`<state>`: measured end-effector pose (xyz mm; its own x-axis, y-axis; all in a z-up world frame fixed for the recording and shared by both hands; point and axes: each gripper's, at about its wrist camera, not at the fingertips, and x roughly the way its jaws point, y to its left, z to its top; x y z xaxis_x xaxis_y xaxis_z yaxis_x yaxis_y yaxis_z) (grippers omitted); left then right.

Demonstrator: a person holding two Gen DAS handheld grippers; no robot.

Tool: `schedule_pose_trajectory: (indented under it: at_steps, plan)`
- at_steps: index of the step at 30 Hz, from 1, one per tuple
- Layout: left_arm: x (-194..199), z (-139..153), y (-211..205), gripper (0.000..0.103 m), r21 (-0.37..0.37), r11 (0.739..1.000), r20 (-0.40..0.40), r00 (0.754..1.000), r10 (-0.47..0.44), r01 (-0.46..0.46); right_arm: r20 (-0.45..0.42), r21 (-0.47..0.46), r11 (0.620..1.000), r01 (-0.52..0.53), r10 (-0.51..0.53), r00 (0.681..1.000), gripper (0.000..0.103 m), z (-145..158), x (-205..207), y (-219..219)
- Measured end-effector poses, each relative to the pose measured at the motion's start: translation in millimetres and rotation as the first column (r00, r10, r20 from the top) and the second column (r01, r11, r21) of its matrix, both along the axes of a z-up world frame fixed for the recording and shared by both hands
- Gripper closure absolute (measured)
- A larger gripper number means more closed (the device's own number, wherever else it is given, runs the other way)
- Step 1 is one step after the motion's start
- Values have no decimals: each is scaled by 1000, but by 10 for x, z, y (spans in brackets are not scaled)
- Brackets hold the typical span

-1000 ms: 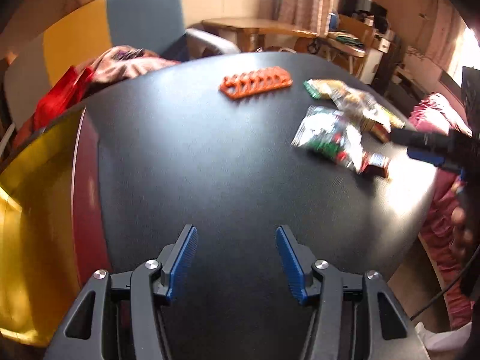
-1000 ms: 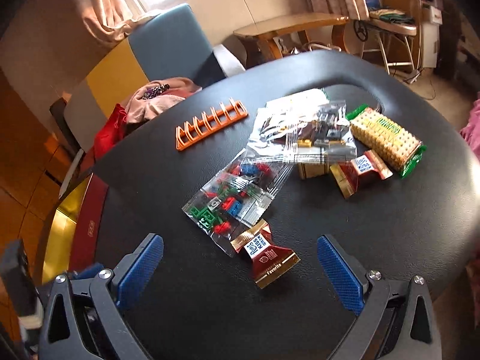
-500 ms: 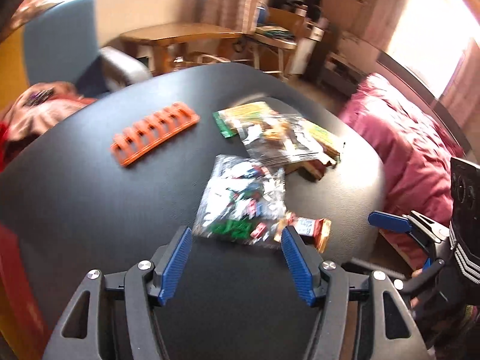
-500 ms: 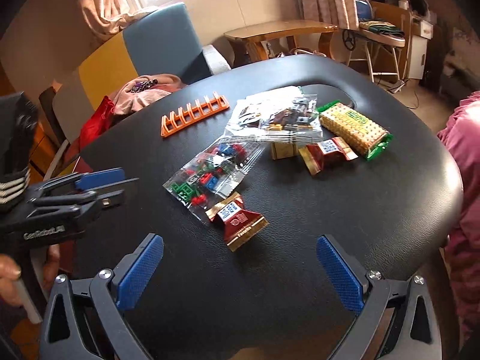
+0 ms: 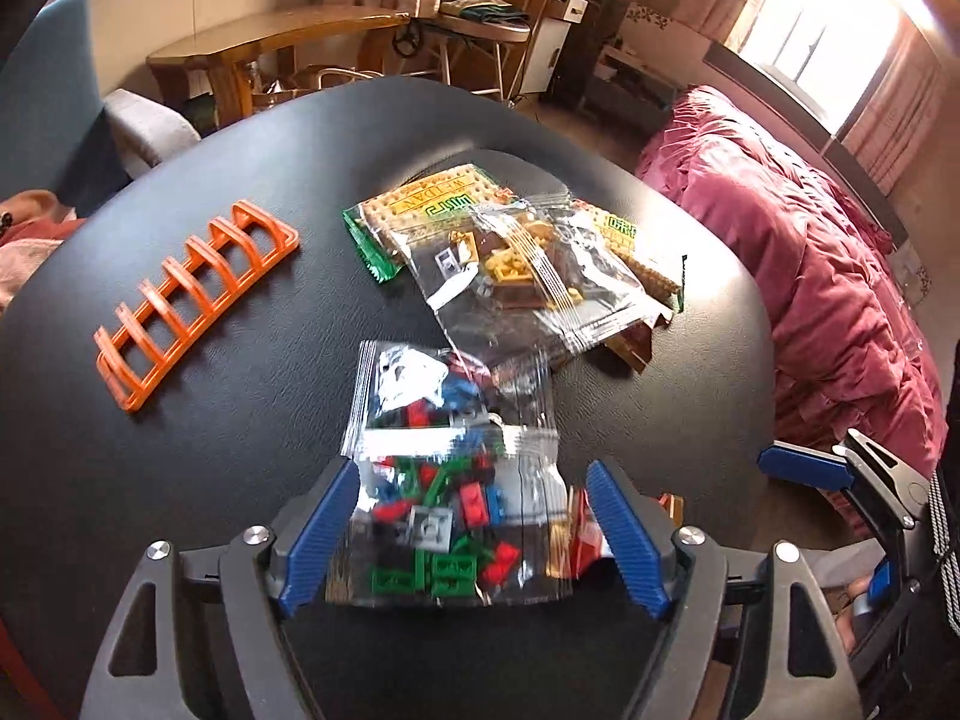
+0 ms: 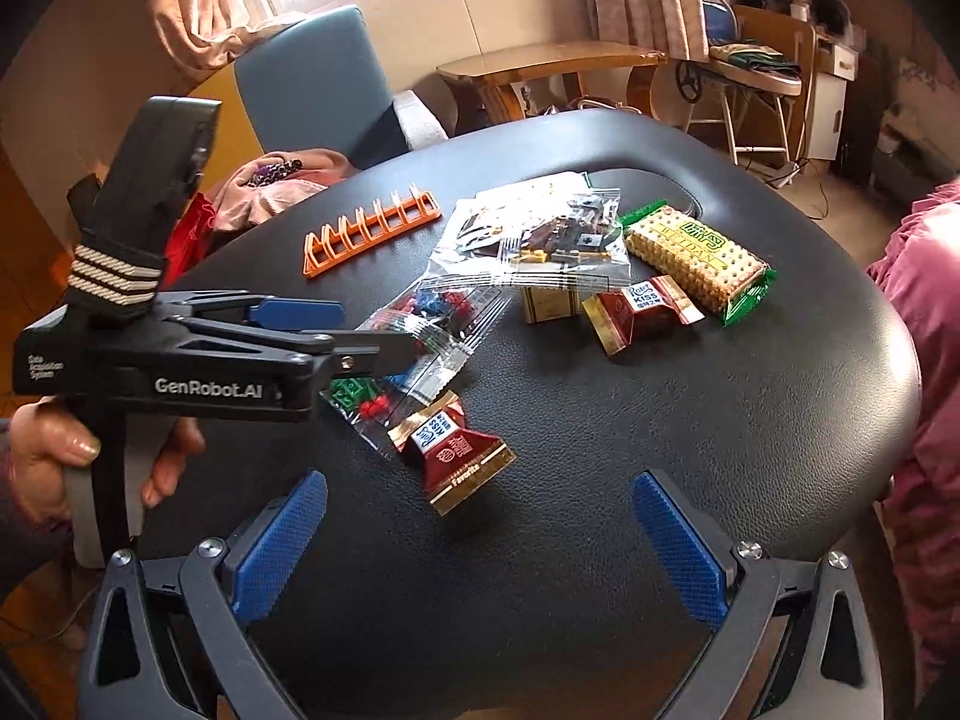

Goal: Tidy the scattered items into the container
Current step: 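Grasp the clear bag of red, green and blue bricks with the left tool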

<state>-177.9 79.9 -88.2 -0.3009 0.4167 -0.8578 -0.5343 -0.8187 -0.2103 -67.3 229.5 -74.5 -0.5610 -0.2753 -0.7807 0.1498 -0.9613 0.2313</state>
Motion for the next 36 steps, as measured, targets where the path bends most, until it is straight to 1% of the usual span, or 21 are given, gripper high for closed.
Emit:
schedule_pose_trajectory:
  at_steps: [3, 5, 9, 12, 15, 19, 21, 22, 27, 29, 30, 32, 36]
  plan:
    - [-97, -84, 30, 21, -12, 1000, 12, 1000, -1, 1, -2, -1, 1000, 4, -4, 1000, 0, 4, -22, 9]
    - [-138, -116, 53, 21, -25, 1000, 7, 1000, -5, 5, -7, 2, 1000, 6, -6, 1000, 0, 13, -31, 11]
    - [-175, -174, 112, 21, -52, 998, 5, 999, -33, 34, -14, -2, 1000, 6, -6, 1000, 0, 23, -57, 12]
    - [-208, -256, 118, 18, -59, 998, 22, 999, -31, 32, -16, -3, 1000, 5, -5, 1000, 0, 22, -74, 2]
    - [-189, -261, 156, 18, -70, 997, 12, 999, -33, 34, -13, 0, 1000, 3, -3, 1000, 0, 14, -82, -10]
    - [-139, -309, 243, 17, -118, 992, -8, 999, -43, 42, -6, -7, 1000, 7, -7, 1000, 0, -6, -95, -18]
    - [-120, -317, 264, 17, -129, 991, -17, 999, -40, 37, -7, -6, 1000, 7, -7, 1000, 0, -6, -95, -27]
    - [-114, -319, 250, 17, -123, 992, -20, 999, -33, 31, -7, -5, 1000, 6, -6, 1000, 0, -6, -94, -32]
    - [-58, -321, 175, 28, -104, 994, -36, 999, -15, 11, -12, -1, 1000, 5, -5, 1000, 0, 4, -77, -56]
    - [-21, -318, 127, 35, -100, 995, -41, 999, -6, 2, -14, -1, 1000, 7, -7, 1000, 0, 10, -76, -58]
    - [-8, -315, 101, 37, -95, 995, -41, 999, 2, -6, -15, -2, 1000, 8, -8, 1000, 0, 13, -75, -59]
    - [22, -309, 53, 43, -86, 996, -41, 999, 19, -22, -17, -4, 1000, 9, -9, 1000, 0, 23, -72, -64]
    - [144, -301, -62, 46, -73, 995, -46, 997, 60, -64, -20, -9, 1000, 9, -9, 1000, 0, 35, -72, -84]
